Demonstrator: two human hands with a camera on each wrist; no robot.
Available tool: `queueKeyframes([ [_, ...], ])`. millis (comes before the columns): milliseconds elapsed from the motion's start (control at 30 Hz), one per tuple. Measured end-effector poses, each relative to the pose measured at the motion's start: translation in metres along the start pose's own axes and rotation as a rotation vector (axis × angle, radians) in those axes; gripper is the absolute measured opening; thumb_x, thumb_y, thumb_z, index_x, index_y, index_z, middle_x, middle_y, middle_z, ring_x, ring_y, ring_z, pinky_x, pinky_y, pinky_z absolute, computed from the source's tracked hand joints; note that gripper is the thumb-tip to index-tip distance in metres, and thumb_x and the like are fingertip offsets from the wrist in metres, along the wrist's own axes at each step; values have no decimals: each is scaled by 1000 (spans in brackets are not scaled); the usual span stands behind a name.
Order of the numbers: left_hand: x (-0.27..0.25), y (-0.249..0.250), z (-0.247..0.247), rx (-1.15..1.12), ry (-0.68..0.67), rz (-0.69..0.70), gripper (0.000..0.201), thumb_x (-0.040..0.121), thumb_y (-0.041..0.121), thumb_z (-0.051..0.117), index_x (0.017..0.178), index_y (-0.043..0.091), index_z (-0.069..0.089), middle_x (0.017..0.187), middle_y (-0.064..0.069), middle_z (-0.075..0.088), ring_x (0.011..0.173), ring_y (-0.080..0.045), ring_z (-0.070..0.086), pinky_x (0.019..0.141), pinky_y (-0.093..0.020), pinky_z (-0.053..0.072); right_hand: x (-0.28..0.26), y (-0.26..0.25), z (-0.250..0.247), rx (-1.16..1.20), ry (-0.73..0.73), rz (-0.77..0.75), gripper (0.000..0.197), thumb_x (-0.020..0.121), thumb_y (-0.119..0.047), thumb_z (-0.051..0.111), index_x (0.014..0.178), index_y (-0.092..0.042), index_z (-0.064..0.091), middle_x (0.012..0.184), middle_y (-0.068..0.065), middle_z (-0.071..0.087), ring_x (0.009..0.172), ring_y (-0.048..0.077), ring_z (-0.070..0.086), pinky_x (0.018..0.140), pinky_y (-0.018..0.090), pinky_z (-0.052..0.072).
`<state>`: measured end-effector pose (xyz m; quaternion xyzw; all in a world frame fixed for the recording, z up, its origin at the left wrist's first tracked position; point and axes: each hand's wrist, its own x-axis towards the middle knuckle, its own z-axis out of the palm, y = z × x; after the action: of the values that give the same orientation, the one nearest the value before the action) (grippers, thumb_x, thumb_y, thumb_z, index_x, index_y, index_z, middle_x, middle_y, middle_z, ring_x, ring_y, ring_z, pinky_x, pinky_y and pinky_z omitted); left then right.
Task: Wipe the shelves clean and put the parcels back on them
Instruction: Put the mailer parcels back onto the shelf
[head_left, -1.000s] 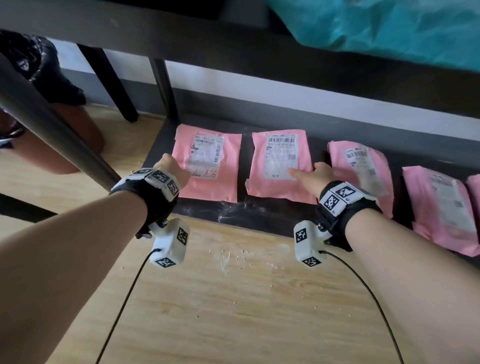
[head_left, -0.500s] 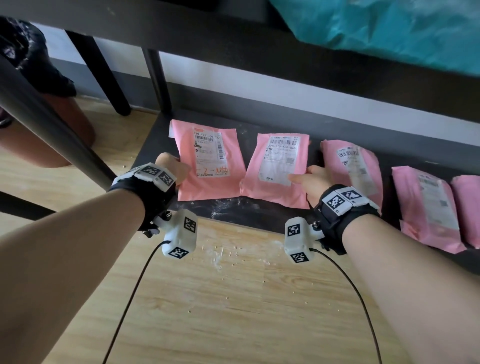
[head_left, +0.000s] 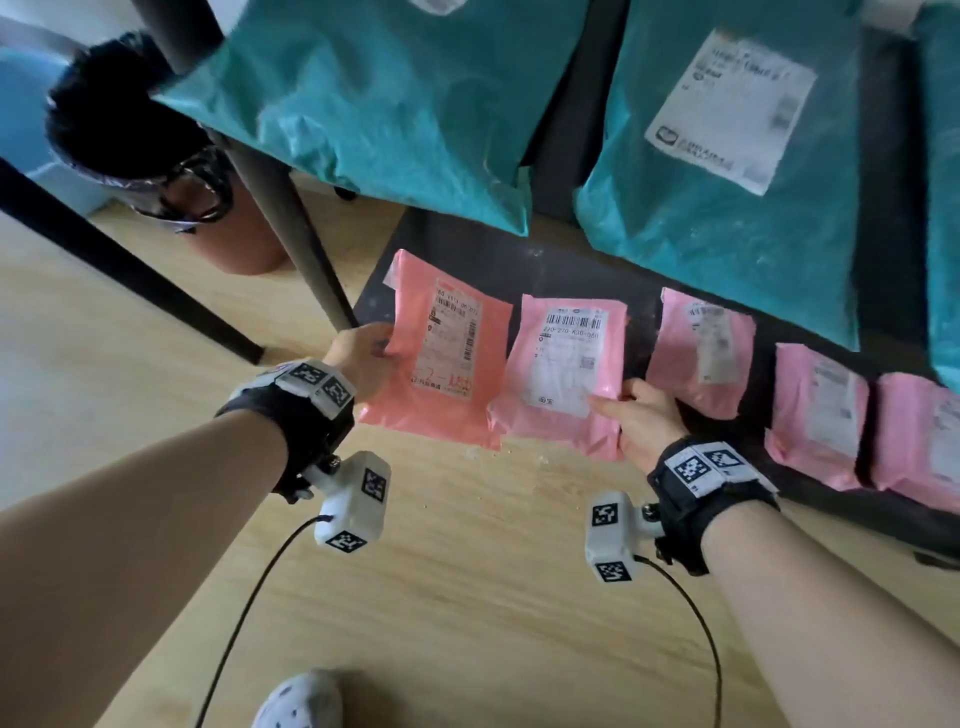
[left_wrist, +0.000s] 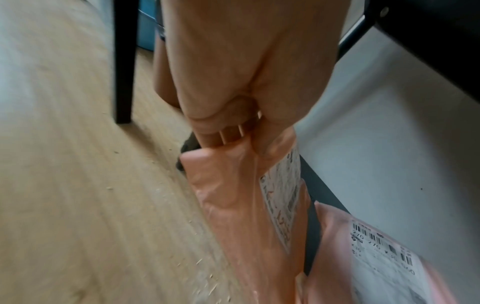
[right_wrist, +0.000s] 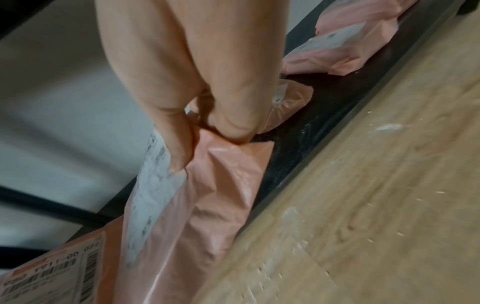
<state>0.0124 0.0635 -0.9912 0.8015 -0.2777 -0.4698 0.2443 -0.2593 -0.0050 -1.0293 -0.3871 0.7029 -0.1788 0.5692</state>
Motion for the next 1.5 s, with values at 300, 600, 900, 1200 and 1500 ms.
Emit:
queueKeyframes([
  [300,-176,-3,-103,-77,-30,-244,45,88,-1,54,130,16,51,114,-13,66,98,-30,64,88,-50,53,-173,-56,-9,-127,-267,95,18,82,-2,69,96,-10,61,102,9,70,92,26,69,82,46,56],
  [600,-362,35,-263,-234,106,-311,39,91,4,52,127,19,53,96,-1,66,85,-25,67,80,-44,56,-354,-195,8,-272,-502,92,28,85,4,61,105,-14,54,115,13,64,98,27,67,85,50,56],
  [900,-470,61,-455,-509,286,-210,29,90,-1,53,115,13,58,93,-10,68,79,-29,66,70,-42,57,-511,-343,100,-246,-638,-76,48,84,10,60,125,-15,52,113,13,67,99,26,67,81,45,57],
  [1200,-478,68,-635,-648,457,-113,41,88,-2,56,126,12,53,93,-9,66,77,-26,65,62,-35,57,-578,-463,226,-153,-687,-262,53,85,15,56,134,-3,46,119,22,62,105,33,63,85,44,55],
  [1500,-391,98,-780,-695,482,-26,33,90,-6,50,114,15,53,87,-11,63,74,-25,61,54,-33,55,-545,-579,363,-32,-683,-325,55,85,17,55,135,-4,45,117,20,62,108,34,61,91,48,52],
])
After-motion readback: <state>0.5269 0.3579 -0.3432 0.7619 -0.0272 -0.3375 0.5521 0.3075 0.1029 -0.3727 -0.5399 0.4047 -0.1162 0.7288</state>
